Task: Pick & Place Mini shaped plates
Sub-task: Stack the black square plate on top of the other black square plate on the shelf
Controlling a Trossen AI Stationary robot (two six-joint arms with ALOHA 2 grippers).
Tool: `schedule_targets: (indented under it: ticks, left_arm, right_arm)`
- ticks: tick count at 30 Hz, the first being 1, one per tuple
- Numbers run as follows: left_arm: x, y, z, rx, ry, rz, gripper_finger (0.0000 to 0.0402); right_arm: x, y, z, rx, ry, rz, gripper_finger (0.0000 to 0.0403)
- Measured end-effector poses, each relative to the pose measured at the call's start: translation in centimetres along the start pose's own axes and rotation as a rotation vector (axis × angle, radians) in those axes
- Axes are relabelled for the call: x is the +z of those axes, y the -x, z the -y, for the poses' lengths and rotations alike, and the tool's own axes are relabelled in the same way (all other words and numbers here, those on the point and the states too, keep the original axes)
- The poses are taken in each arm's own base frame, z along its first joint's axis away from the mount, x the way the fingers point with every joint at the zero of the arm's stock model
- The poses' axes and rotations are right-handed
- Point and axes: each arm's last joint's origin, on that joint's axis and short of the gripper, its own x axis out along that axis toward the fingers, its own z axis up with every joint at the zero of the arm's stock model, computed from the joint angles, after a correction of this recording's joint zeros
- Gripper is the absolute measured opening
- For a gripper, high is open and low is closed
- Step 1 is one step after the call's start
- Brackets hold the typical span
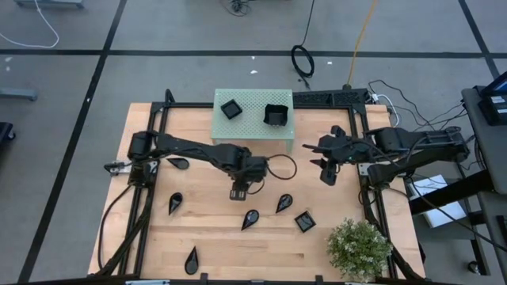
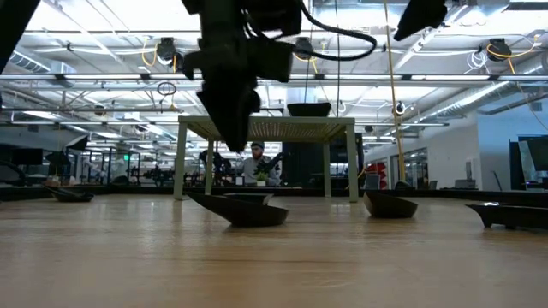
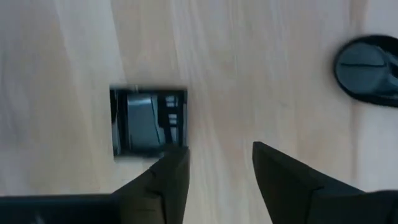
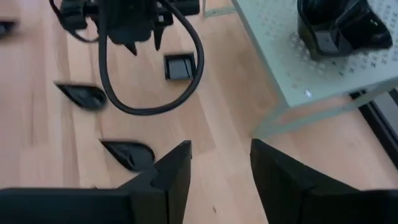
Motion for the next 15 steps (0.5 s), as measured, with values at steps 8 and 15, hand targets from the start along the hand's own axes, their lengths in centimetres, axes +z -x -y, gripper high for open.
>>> schedule_targets:
  ticks: [8,15]
  left_arm:
    - [0.8,-2.3,-1.1,0.008,-0.019,0.021,0.0184]
    - [0.6,-2.9,-2.5,0.014,0.012,0.011,0.0184]
  right_arm:
    - [-0.9,1.5,0.9,-0.036,0.059,0.021,0.0151]
    - [-3.7,0.8,1.7,-0.048,0.063,0.118,0.0151]
